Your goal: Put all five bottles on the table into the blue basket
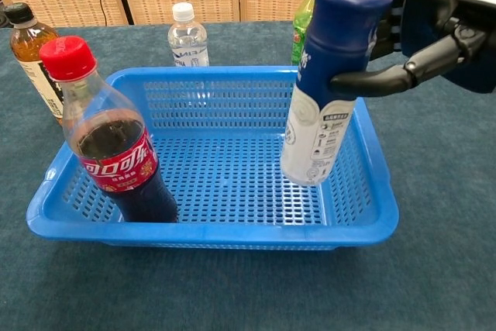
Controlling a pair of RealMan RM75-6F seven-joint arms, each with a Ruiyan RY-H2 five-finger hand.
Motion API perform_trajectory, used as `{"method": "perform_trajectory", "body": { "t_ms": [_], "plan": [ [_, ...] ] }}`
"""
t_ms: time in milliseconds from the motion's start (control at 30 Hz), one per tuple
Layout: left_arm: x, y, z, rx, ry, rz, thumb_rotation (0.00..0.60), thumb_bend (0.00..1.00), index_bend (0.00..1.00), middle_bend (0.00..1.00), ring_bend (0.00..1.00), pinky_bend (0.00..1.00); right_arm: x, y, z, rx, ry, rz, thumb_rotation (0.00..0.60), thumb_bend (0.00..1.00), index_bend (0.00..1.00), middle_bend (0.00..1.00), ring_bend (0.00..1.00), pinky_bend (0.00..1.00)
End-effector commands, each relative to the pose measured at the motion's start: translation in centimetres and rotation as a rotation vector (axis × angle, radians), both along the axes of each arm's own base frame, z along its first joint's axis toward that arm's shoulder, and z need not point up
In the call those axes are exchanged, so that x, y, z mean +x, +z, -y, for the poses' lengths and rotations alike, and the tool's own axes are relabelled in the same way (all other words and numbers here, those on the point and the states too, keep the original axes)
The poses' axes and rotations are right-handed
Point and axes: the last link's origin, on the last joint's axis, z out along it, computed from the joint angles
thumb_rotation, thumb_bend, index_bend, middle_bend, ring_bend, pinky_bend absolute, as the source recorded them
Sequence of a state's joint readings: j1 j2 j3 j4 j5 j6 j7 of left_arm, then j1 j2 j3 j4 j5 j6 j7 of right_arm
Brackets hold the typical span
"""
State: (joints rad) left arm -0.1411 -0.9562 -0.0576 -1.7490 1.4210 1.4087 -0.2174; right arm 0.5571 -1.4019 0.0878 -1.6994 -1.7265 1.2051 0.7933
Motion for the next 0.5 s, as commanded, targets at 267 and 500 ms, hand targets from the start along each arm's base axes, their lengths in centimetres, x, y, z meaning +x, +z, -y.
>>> {"method": "perform_trajectory", "body": {
  "t_ms": [267, 500],
  "plan": [
    [-0.2, 0.2, 0.0, 0.002, 0.007, 0.013, 0.600, 0.04, 0.00, 0.00, 0.00, 0.00, -1.5, -2.5, -2.1, -0.010, 0.089, -0.096, 0.600, 0.20, 0.51, 0.55, 0.53, 0.64],
    [-0.2, 0.3, 0.1, -0.001, 0.005, 0.014, 0.600, 0.04, 0.00, 0.00, 0.00, 0.00, -2.9, -2.6, -3.2, 0.072, 0.133, -0.192, 0.600, 0.00, 0.07, 0.06, 0.07, 0.22]
  ]
}}
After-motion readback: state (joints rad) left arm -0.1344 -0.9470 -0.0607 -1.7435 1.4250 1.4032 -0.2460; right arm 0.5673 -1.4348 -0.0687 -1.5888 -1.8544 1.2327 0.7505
